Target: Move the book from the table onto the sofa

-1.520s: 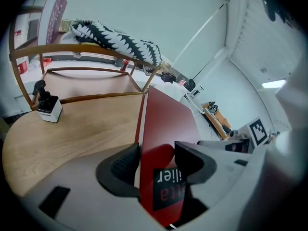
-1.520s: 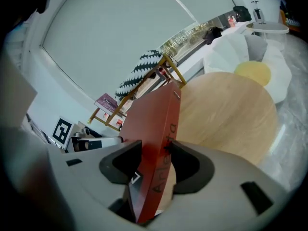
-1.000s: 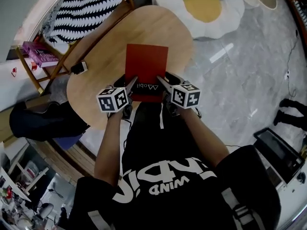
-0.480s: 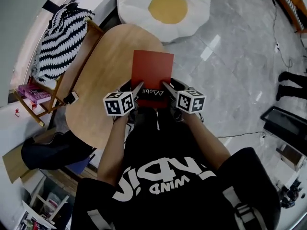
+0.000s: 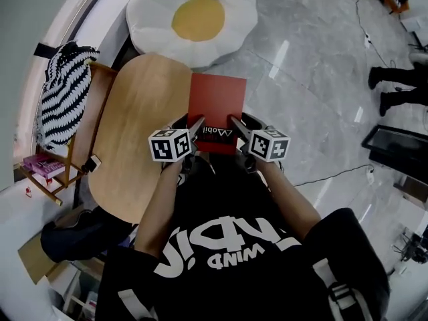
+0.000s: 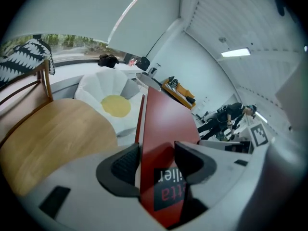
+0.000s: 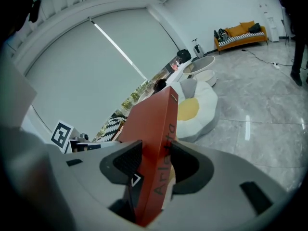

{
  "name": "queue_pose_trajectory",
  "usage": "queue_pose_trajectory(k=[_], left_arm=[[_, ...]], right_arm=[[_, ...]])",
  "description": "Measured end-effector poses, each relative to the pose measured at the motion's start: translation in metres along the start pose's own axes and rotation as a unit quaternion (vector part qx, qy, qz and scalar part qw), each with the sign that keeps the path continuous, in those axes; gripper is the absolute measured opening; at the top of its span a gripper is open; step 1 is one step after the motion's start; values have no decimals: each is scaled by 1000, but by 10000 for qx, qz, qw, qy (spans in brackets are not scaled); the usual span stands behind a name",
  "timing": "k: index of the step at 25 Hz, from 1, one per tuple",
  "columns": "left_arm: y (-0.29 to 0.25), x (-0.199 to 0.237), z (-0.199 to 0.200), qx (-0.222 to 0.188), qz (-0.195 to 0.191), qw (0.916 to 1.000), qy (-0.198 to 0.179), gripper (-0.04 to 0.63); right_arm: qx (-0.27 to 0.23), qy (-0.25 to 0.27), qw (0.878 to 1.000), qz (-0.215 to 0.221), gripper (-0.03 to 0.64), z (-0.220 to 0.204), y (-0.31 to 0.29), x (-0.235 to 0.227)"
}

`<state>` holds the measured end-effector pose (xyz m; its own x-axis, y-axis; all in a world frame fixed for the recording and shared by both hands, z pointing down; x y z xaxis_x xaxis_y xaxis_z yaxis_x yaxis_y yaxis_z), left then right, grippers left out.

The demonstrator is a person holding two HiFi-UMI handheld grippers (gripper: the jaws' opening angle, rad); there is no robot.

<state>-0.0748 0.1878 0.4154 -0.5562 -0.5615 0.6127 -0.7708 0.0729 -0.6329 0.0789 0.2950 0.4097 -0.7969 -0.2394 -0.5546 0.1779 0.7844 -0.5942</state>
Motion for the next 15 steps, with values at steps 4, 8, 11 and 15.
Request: queue_pose_trajectory(k=[4,8,11,15], left_arm=[[-19,-23,5,72,-51,10000,-38,236],[-33,-38,12,70,-17,10000,-42,236],[-42,-48,18,46,9,10000,-83,236],[-48,-57,31,9,7,9999,-161,236]], right_arm=[[-121,-60,9999,-8,181,14,15,-23],[-195,0,9998,25,178,29,21,-39],[-260,29,9997,34,176,41,25,-48],[-330,19,9994,36,176,55,27,-54]])
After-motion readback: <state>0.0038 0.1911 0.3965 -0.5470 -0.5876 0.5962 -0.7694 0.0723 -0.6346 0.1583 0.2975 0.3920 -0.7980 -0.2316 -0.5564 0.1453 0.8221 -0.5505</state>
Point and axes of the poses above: the fingertips, and each gripper's own axes: y backward along the fingers, x to its left, z out of its top, the point moved 5 cm from there along y, backward along the fingers, and after that the axes turned 4 degrees about y, right-handed, at the moved point
